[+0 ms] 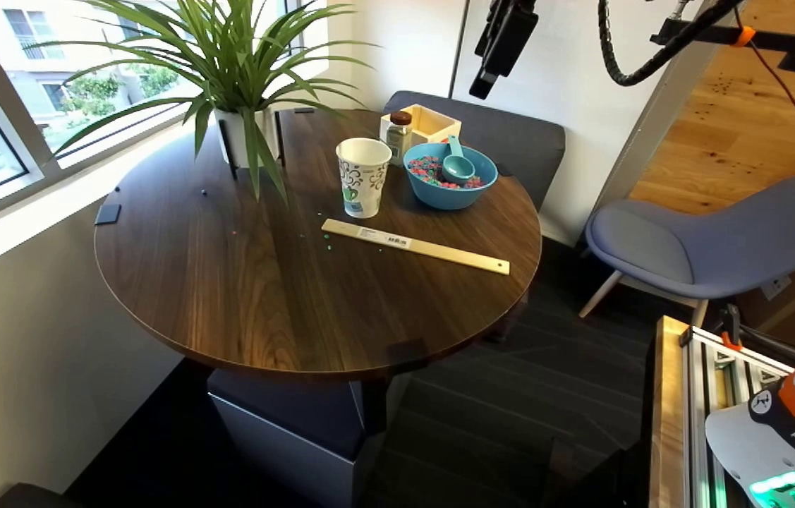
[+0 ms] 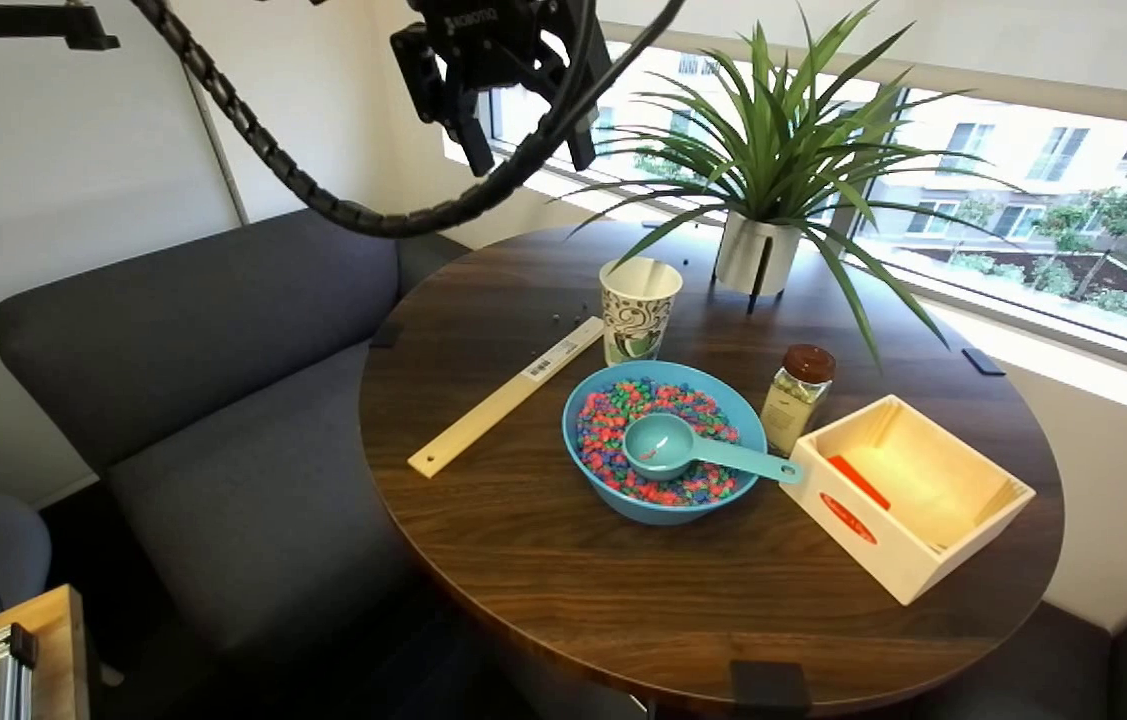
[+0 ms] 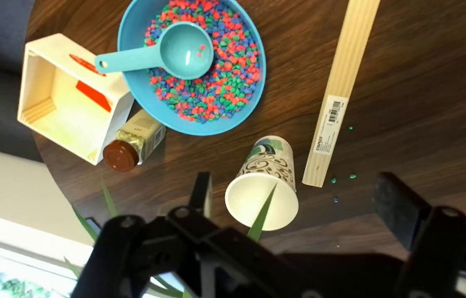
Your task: Put the coffee cup in the wooden box.
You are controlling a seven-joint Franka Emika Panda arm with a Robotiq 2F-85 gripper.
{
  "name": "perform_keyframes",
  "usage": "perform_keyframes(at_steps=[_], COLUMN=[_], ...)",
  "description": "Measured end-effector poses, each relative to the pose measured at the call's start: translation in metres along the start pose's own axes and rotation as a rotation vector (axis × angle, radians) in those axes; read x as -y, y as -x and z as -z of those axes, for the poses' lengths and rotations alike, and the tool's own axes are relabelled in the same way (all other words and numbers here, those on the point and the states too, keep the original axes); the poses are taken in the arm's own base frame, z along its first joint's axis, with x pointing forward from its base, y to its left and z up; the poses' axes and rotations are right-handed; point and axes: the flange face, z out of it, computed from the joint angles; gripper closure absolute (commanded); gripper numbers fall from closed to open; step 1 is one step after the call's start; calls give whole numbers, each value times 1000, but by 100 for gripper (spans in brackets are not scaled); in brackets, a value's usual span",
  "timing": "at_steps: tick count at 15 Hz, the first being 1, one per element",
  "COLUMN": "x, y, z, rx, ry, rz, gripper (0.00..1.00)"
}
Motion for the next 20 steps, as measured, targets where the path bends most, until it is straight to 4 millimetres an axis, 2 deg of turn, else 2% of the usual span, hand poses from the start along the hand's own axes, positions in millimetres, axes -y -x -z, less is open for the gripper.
perform_keyframes(at_steps=[2,5,8,11,14,20], x=[-16,-50,-72,-79,-83,-87], y=[-2,-9,-32,-58,-73,-78], z=[-24,-61,-79,-95,-105,-101], rx=[23,49,49,44,38,23], ry=[-50,-100,-124,-150,-167,-169], rz=[-91,-246,-403,-532,-582,-593], gripper=[0,0,0,0,0,0])
